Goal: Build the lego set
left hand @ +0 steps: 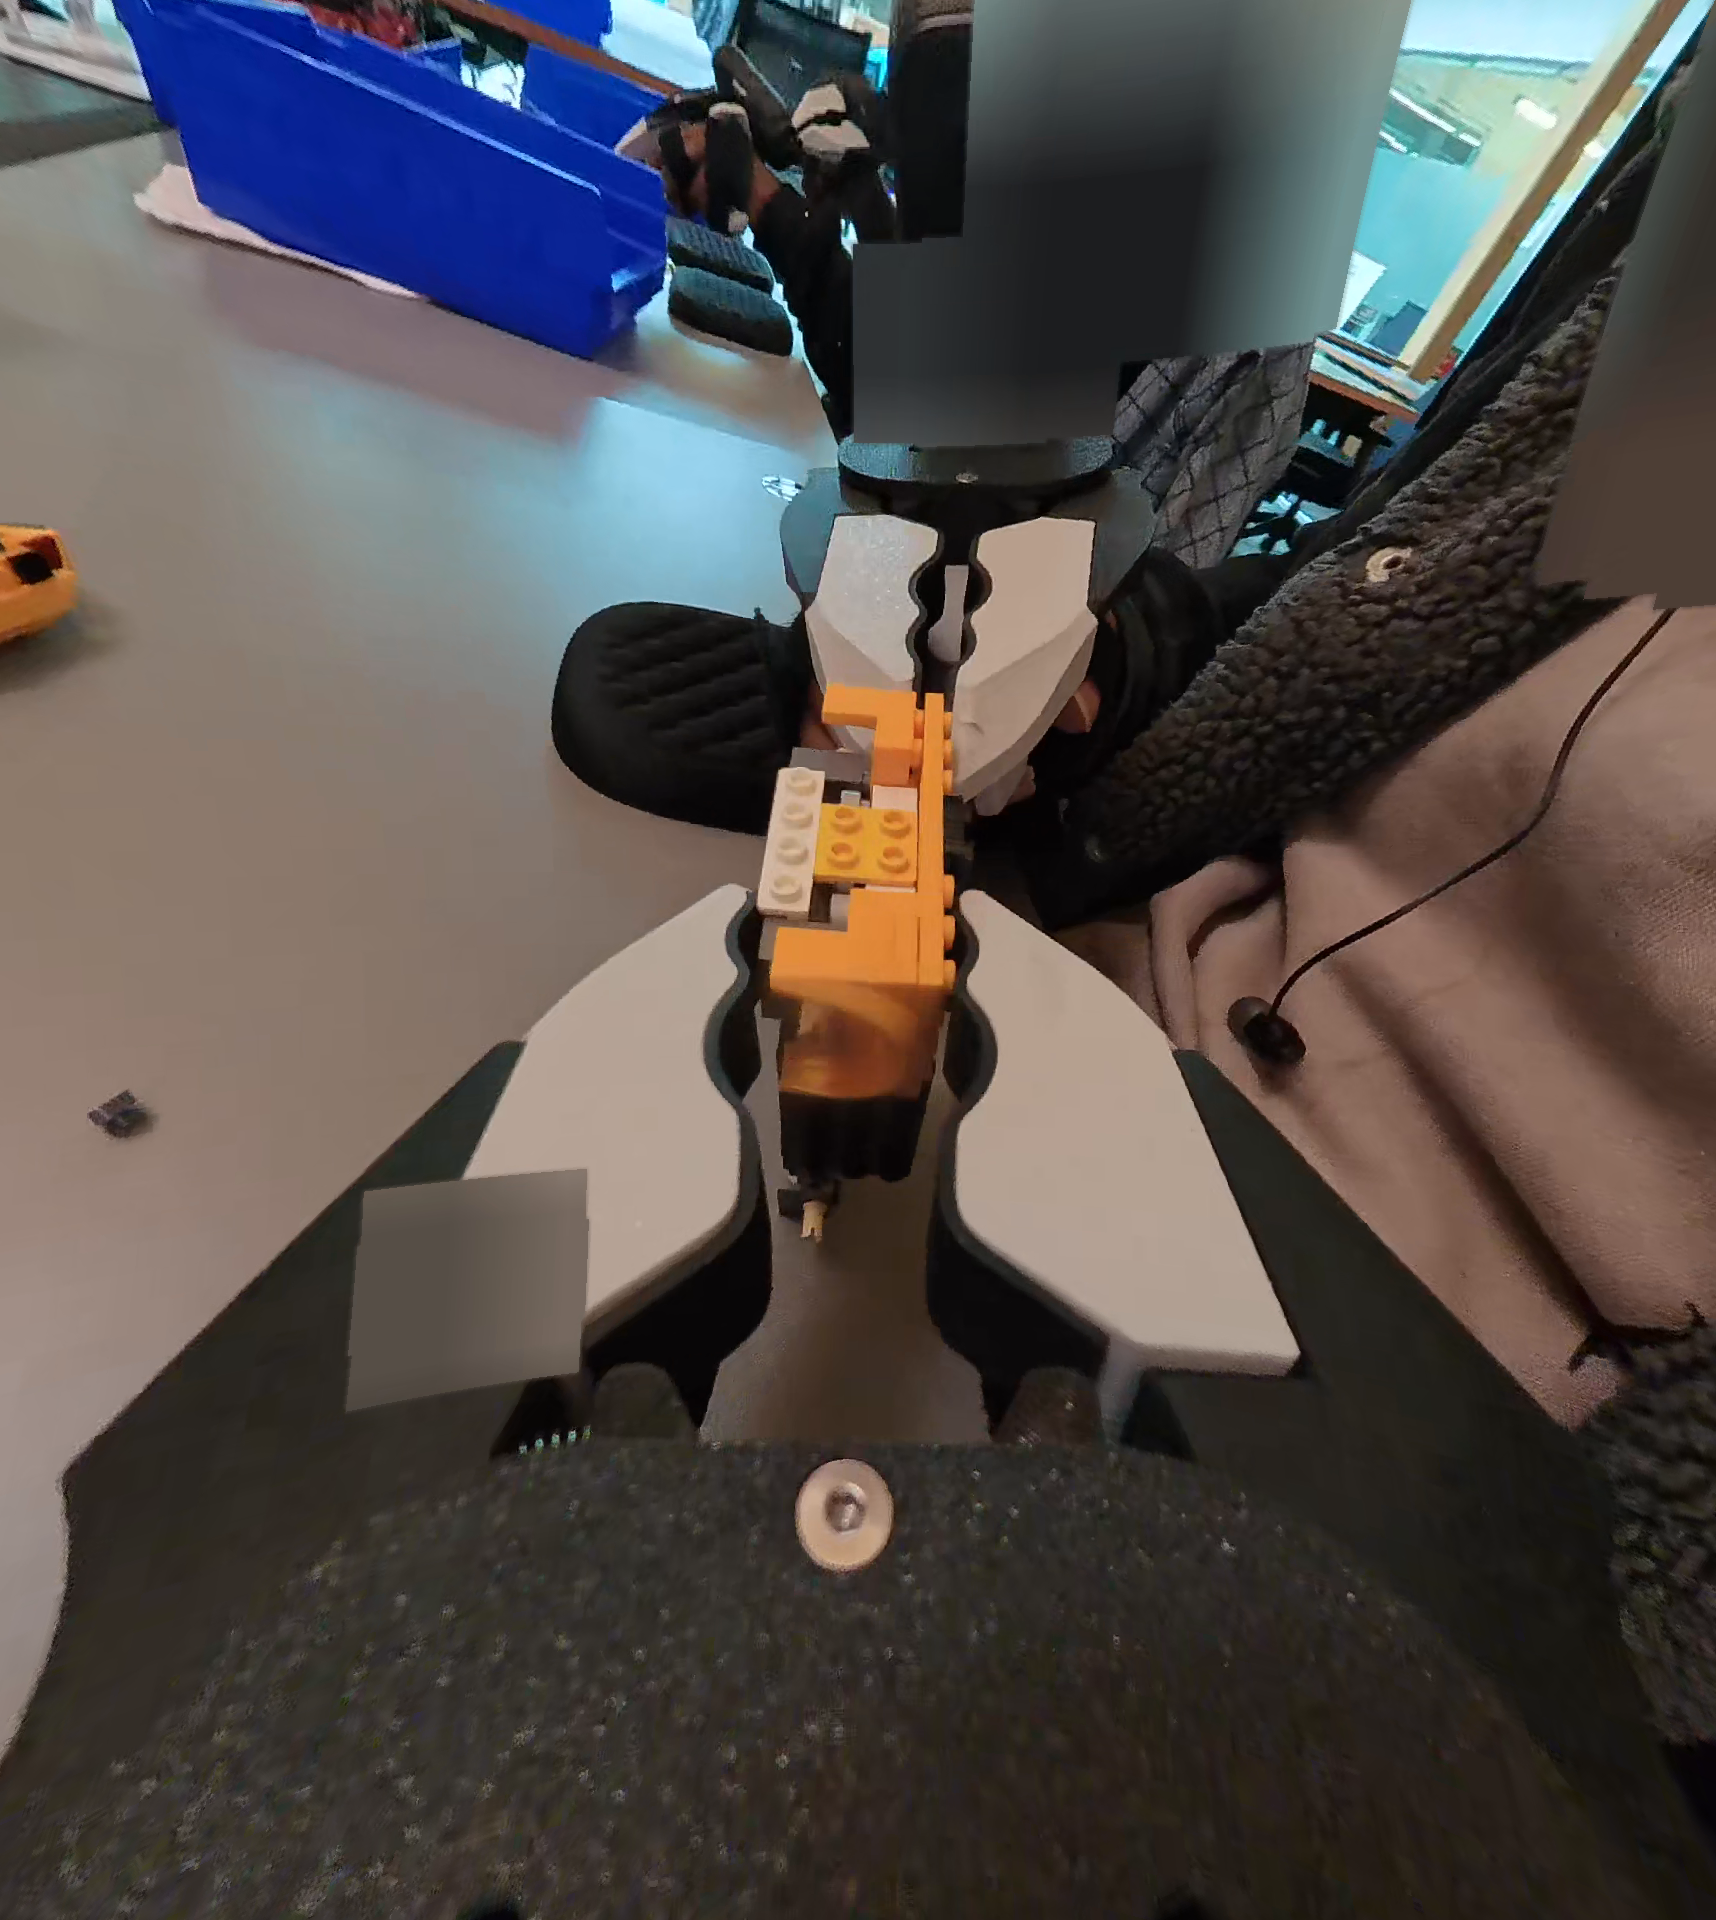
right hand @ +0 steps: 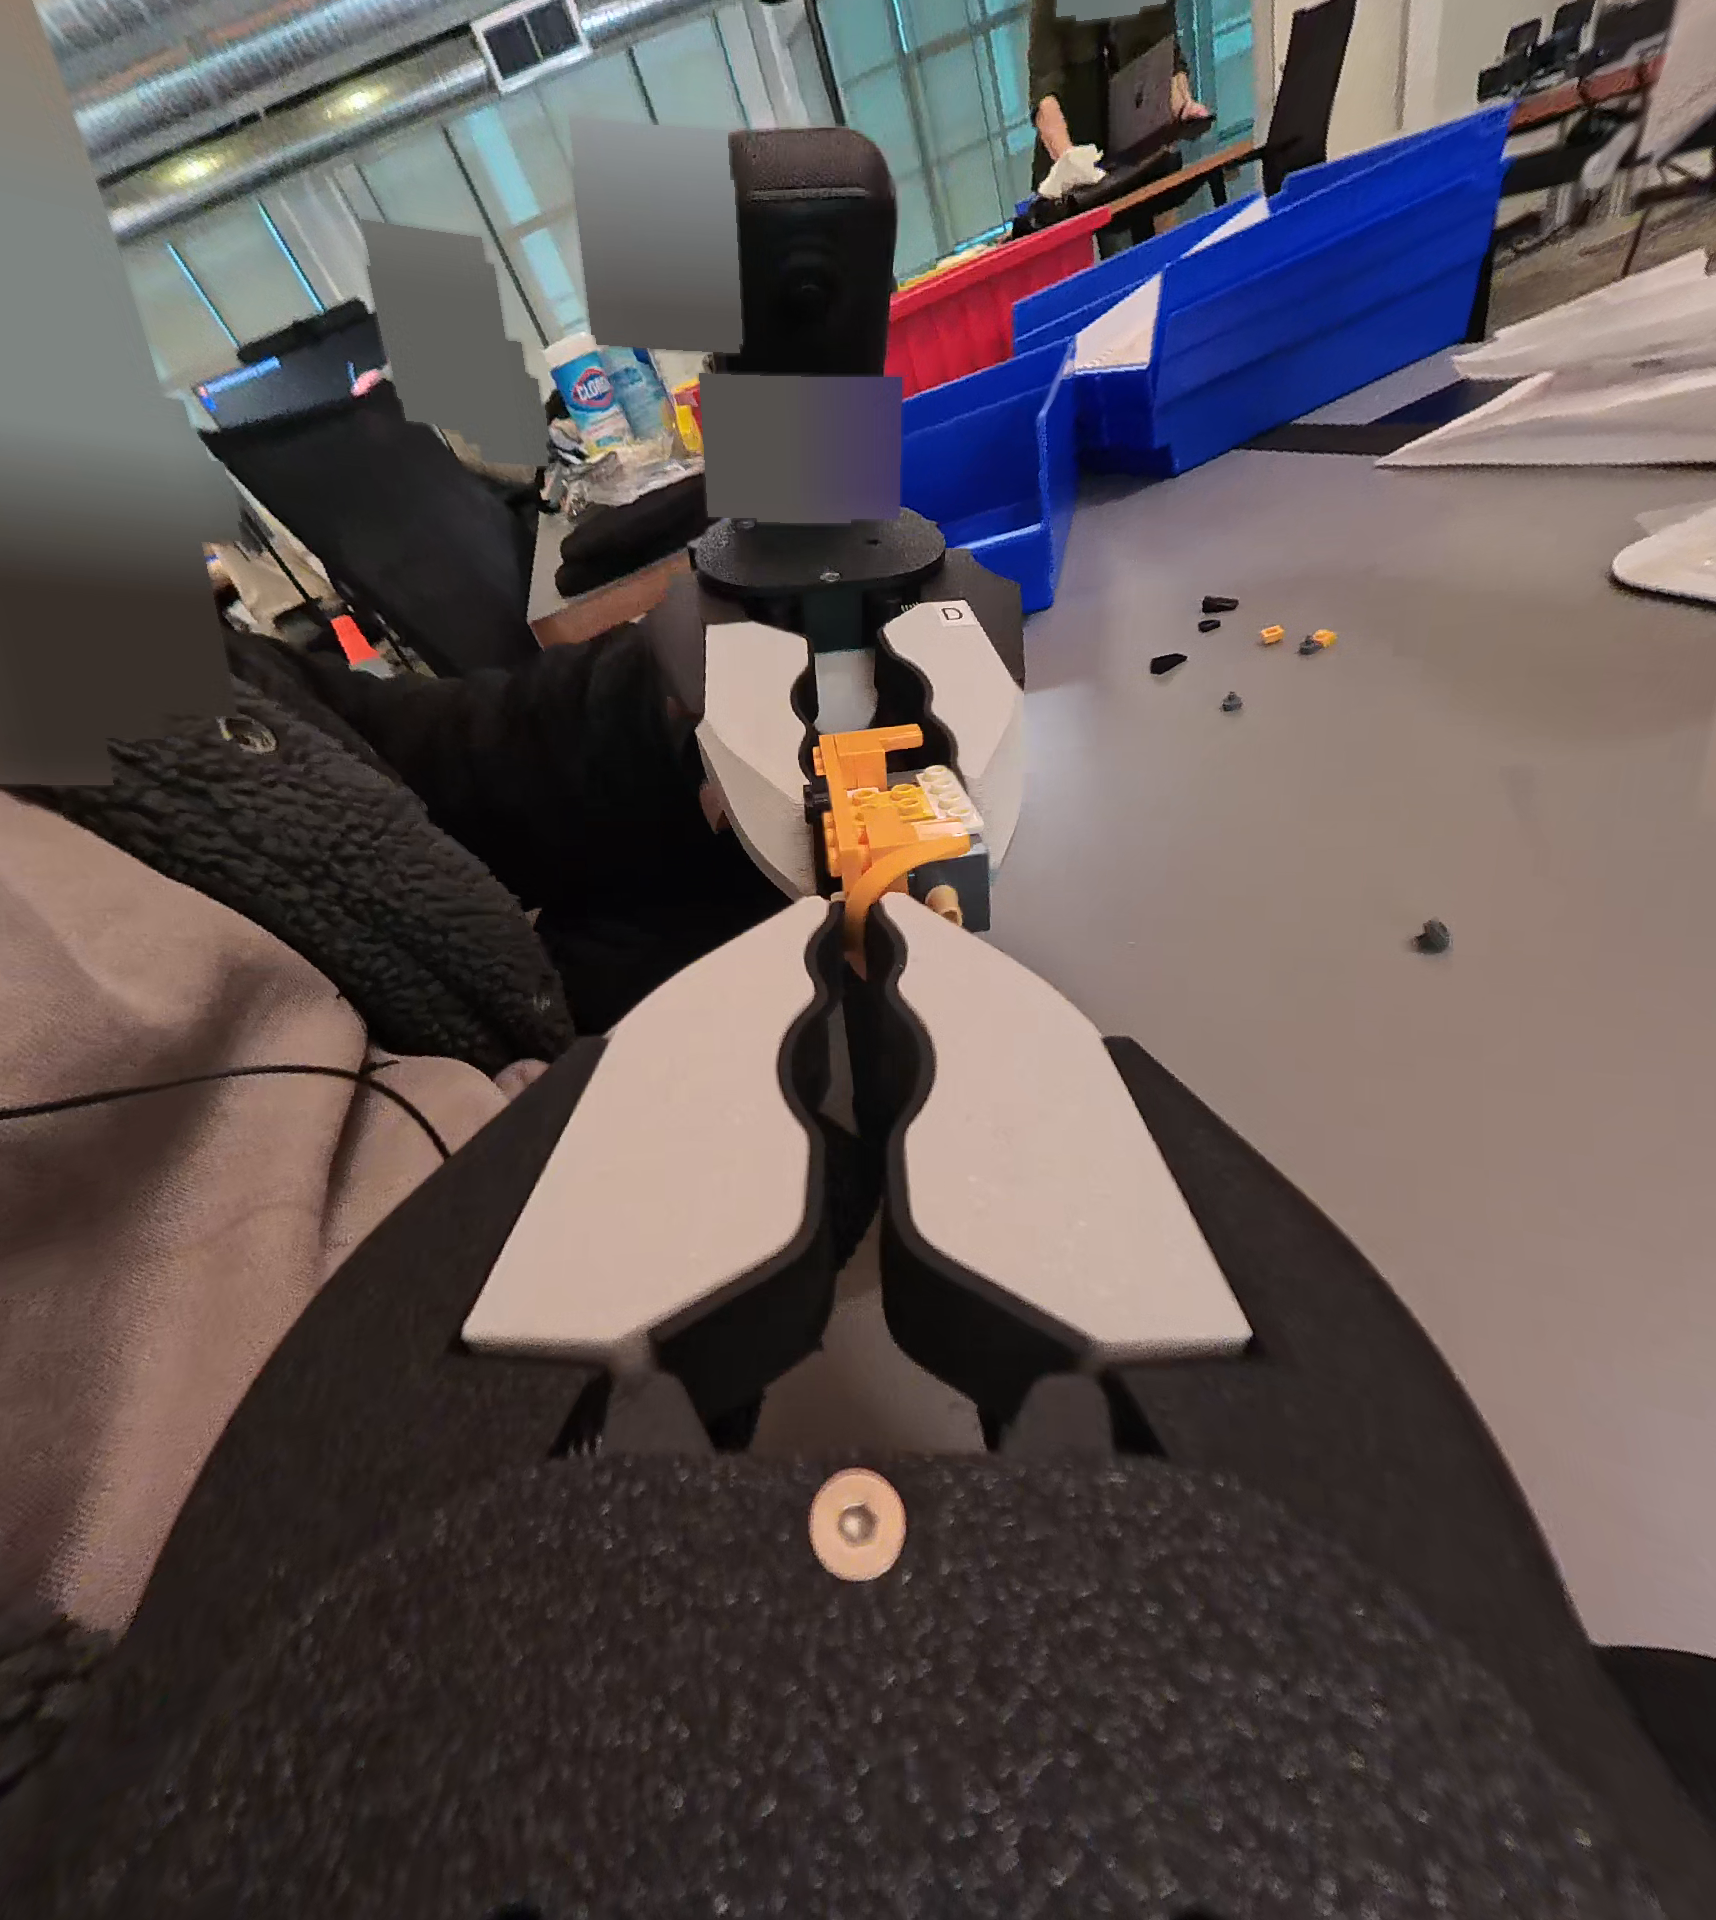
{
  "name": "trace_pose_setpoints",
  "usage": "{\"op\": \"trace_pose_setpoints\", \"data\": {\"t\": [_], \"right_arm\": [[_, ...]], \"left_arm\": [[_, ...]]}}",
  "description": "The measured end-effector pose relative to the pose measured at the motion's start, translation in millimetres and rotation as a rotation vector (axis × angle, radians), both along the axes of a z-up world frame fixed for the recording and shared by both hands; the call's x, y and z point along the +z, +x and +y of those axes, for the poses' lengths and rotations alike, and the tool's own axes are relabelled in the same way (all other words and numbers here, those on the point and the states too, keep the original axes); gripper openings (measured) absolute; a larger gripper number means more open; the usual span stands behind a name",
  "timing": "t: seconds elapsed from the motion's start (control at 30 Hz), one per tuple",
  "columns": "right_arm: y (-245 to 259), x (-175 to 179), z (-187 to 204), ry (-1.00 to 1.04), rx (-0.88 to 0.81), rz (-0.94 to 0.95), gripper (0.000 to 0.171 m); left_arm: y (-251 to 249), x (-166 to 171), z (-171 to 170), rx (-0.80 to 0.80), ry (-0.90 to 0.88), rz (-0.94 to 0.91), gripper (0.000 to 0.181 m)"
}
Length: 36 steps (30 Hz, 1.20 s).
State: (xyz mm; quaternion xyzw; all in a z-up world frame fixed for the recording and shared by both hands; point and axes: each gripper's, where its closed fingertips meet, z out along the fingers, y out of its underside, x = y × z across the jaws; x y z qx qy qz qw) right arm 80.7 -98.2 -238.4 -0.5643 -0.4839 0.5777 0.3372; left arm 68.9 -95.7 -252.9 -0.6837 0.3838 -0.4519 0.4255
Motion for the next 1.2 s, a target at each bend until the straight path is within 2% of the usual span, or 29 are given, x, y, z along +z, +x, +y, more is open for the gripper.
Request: {"op": "trace_pose_setpoints", "data": {"t": [0.67,1.2], "right_arm": [[-5.3,-4.7,11.2,0.381,-0.169,-0.049,0.01],[-4.4,-5.4,13.8,0.53,-0.255,-0.062,0.01]], "left_arm": [[-4.0,1.8,6.2,0.15,0.116,0.037,0.032],[-4.5,1.7,5.4,0.224,0.235,0.094,0.032]]}}
